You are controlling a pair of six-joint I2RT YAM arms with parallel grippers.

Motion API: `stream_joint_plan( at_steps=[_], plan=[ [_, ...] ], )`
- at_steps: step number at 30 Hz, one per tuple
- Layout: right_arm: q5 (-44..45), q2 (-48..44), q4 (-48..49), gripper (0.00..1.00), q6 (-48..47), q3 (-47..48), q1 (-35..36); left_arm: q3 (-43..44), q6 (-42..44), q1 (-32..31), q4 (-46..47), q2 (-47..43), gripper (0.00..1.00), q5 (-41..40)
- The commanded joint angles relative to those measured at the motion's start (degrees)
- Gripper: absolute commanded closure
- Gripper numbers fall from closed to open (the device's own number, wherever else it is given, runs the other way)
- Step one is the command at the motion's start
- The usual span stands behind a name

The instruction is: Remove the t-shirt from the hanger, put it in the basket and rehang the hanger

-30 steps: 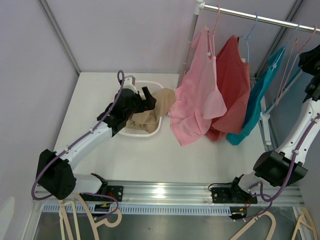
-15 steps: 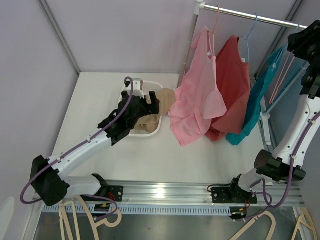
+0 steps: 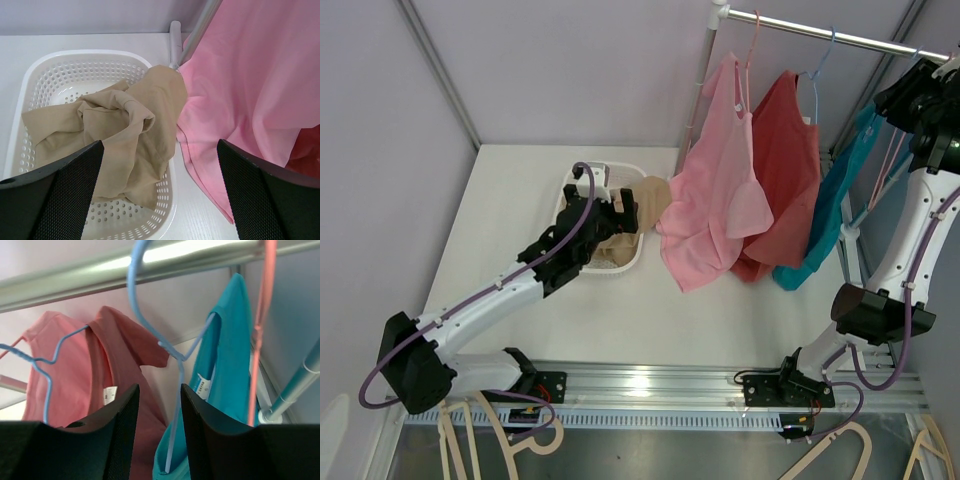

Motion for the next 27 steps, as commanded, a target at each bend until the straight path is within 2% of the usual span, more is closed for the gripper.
stream_joint_plan(
  at_steps=[1, 5, 19, 21, 22, 23, 27],
  plan=[
    [3.41, -0.09, -0.92, 0.57, -0.55, -0.13, 0.75, -1.19, 1.20, -0.26, 3.11, -2.57, 0.00, -1.05],
    [5.79, -0.18, -0.57, 0.55, -1.34, -1.45, 1.63, -2.16, 0.67, -0.26, 3.46, -3.09, 0.00, -1.05],
    [12.20, 2.37, -0.49, 0.57, -3.72, -1.80, 4.61, -3.04, 0.41, -0.26, 3.81, -2.83, 0.01, -0.96],
    [14.57, 2.72, -0.40, 0.68, -4.16, -1.54, 5.14, -3.13, 0.49, -0.26, 3.90, -3.01, 0.01, -0.96],
    [15.11, 2.89, -0.57, 0.77, -4.33, -1.36, 5.32, -3.21, 0.67, -0.26, 4.07, -3.01, 0.01, -0.96],
    [15.29, 3.16, -0.83, 0.98, -4.51, -0.92, 5.41, -3.21, 0.76, -0.26, 4.08, -3.18, 0.01, -0.96],
    [19.24, 4.39, -1.89, 1.00, -6.61, 2.15, 7.07, -3.21, 1.02, -0.26, 3.99, -3.18, 0.01, -0.96]
  ],
)
